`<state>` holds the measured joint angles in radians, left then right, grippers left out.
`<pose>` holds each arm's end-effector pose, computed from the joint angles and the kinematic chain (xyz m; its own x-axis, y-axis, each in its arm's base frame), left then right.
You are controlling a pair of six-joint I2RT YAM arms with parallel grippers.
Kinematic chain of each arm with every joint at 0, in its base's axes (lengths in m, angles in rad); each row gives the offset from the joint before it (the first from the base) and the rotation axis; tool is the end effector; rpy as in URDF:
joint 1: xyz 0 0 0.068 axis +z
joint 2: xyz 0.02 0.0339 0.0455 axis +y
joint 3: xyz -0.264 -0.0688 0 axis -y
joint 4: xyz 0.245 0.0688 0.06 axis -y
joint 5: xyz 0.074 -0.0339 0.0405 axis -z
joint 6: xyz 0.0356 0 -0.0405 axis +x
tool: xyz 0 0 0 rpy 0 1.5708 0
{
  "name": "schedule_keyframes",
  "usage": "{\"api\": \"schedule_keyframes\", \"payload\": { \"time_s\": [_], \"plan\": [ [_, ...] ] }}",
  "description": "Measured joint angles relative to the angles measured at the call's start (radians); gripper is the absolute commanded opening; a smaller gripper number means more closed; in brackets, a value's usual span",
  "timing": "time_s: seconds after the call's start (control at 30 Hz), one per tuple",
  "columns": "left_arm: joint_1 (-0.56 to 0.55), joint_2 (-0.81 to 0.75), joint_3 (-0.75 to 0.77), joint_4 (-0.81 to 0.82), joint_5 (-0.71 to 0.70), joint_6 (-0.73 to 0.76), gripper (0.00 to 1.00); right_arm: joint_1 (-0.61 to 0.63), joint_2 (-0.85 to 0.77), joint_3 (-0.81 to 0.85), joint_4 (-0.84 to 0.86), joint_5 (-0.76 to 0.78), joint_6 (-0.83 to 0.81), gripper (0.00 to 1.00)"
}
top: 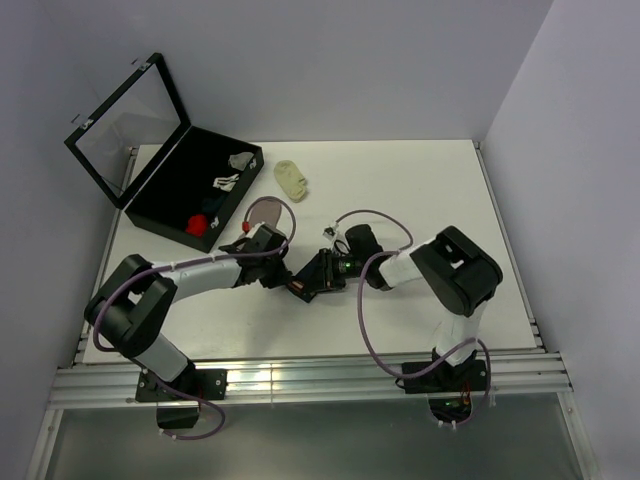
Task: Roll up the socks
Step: Roll the sock at the center of the board.
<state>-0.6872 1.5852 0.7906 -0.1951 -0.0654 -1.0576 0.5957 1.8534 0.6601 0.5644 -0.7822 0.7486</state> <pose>0.2321 -0.1875 0.1531 -0.8445 -0.4315 -0.3171 -0.2657 0.8518 -0.4514 0.2508 0.2003 0.1030 -0.9488 -0.0598 -0.3103 -0.3059 0.4205 0.8542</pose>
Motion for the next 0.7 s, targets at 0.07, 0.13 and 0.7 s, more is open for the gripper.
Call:
{"api": "schedule_keyframes", "payload": {
  "time_s": [0.07, 0.13, 0.7],
  "plan": [
    [-0.002, 0.003, 0.011, -0.014, -0.003, 0.002, 0.16, 0.001, -0.041, 0.002, -0.061, 0.038, -0.039, 0.37],
    [-0.003, 0.009, 0.02, -0.027, -0.003, 0.004, 0.14, 0.008, -0.087, 0.002, -0.127, 0.086, -0.084, 0.41],
    [-0.005, 0.076, 0.133, -0.155, -0.003, 0.072, 0.09, 0.43, -0.327, 0.155, -0.549, 0.951, -0.448, 0.47]
  ]
}}
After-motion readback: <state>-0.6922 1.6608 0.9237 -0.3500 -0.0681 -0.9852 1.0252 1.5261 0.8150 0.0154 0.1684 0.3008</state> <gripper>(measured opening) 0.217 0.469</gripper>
